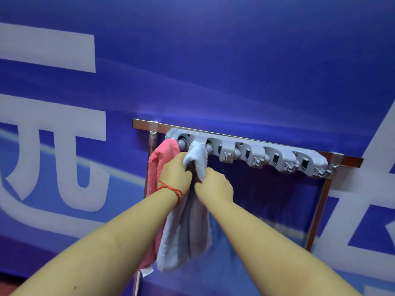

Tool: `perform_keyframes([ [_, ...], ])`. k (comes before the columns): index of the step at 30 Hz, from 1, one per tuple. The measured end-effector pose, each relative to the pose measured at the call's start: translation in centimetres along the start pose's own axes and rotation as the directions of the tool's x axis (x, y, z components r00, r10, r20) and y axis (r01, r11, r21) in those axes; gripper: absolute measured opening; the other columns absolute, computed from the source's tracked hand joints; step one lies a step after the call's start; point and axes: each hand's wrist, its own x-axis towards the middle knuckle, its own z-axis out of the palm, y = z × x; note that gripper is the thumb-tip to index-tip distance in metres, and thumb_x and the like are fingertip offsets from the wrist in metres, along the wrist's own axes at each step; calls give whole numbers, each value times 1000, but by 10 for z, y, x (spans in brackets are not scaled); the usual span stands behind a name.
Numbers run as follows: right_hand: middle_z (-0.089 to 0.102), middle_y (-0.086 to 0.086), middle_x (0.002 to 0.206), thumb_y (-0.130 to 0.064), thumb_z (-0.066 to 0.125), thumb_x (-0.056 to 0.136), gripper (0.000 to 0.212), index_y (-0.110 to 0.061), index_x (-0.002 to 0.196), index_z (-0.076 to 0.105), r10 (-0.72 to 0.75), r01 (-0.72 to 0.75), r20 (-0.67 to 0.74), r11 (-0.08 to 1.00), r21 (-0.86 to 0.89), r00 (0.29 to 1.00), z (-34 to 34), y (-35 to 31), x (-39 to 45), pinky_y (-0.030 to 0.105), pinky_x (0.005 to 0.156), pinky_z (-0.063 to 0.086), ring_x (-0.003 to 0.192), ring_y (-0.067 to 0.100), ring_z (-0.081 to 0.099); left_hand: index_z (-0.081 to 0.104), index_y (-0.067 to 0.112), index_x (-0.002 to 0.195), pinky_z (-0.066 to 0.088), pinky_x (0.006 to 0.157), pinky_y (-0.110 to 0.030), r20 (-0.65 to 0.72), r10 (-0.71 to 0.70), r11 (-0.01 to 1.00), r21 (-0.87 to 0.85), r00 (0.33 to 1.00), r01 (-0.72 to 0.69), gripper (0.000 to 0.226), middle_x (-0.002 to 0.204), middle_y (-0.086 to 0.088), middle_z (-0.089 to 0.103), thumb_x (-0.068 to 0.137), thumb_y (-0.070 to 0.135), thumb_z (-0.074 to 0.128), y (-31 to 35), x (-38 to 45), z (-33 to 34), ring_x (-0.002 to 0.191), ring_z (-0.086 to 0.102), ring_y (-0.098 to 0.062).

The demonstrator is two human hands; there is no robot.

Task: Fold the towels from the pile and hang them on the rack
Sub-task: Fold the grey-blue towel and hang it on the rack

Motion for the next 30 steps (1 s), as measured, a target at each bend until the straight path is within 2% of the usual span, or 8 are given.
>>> perform_keyframes([
  [6, 55, 1, 100, -12, 56, 78, 28, -16, 106, 51, 148, -114, -59, 916, 385, 987, 26, 14, -14, 29, 65, 38, 83, 22, 53, 57, 14, 102, 37, 71, -26, -15, -194, 978, -83, 981, 192, 23, 96, -4, 63, 82, 7, 48, -35, -31, 18, 86, 54, -24],
  [8, 47, 0, 91, -10, 54, 78, 10, -16, 85, 53, 185, -125, -127, 917, 378, 974, 36, 23, -19, 28, 60, 34, 78, 23, 48, 53, 12, 102, 39, 71, -29, -15, -240, 968, -77, 971, 238, 20, 98, -8, 63, 82, 9, 50, -46, -40, 25, 86, 54, -27],
  [10, 39, -1, 84, -10, 53, 77, 16, -16, 67, 42, 224, -145, -191, 924, 354, 956, 45, 32, -22, 29, 58, 31, 77, 25, 44, 50, 13, 102, 43, 72, -31, -24, -288, 955, -88, 957, 285, 21, 99, -11, 63, 82, 9, 52, -56, -48, 32, 86, 56, -29],
  [13, 44, -2, 93, -12, 57, 76, 12, -17, 84, 49, 268, -183, -152, 889, 420, 951, 61, 44, -27, 31, 70, 40, 91, 25, 50, 46, 13, 108, 45, 74, -34, -22, -356, 930, -102, 934, 352, 28, 100, -15, 64, 82, 10, 55, -72, -60, 42, 91, 60, -35],
  [15, 54, -3, 105, -17, 61, 74, 31, -20, 103, 50, 287, -232, -47, 852, 470, 957, 77, 49, -31, 36, 81, 47, 99, 24, 55, 47, 15, 109, 43, 72, -32, 6, -390, 916, -97, 921, 389, 28, 100, -14, 65, 82, 14, 56, -84, -69, 51, 93, 60, -36],
  [20, 64, 0, 108, -17, 56, 77, 43, -21, 119, 47, 315, -347, 145, 868, 357, 938, 109, 62, -33, 37, 83, 51, 99, 25, 60, 51, 19, 98, 42, 70, -31, 27, -463, 885, -34, 886, 464, 18, 99, -10, 66, 83, 27, 55, -109, -97, 77, 91, 61, -35],
  [25, 55, 4, 107, -10, 52, 83, 25, -13, 106, 44, 247, -245, -59, 969, 38, 967, 108, 79, -38, 35, 75, 44, 99, 28, 55, 56, 12, 88, 49, 76, -42, -127, -407, 908, 49, 905, 415, 10, 95, -11, 65, 79, 13, 55, -136, -95, 84, 93, 60, -36],
  [30, 53, -1, 102, -11, 52, 83, 26, -17, 106, 42, 184, -178, -42, 977, 122, 982, 115, 82, -57, 34, 73, 44, 95, 25, 55, 51, 11, 88, 47, 74, -41, -144, -423, 893, 102, 895, 438, 15, 96, -12, 61, 74, 8, 56, -147, -103, 91, 94, 57, -38],
])
